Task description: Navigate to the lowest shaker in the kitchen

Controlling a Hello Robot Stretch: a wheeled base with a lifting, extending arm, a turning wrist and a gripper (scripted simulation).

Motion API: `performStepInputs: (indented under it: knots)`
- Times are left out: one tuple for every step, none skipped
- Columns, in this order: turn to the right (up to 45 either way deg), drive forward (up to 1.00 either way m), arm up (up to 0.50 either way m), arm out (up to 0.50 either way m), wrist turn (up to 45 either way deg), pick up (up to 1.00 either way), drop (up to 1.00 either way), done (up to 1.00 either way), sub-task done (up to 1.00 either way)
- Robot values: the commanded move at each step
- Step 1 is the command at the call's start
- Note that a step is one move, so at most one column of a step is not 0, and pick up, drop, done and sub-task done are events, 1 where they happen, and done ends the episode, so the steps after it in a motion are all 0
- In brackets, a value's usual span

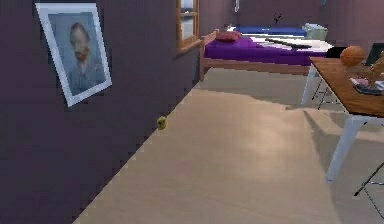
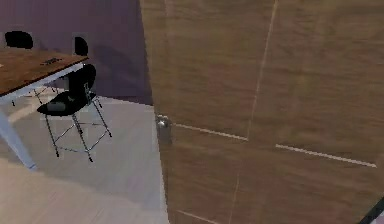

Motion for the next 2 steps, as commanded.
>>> performStepInputs:
  knots:
    - [18.0,0.00,0.00,0.00,0.0,0.00,0.00,0.00,0.00]
    - [0.0,0.50,0.00,0.00,0.0,0.00,0.00,0.00,0.00]
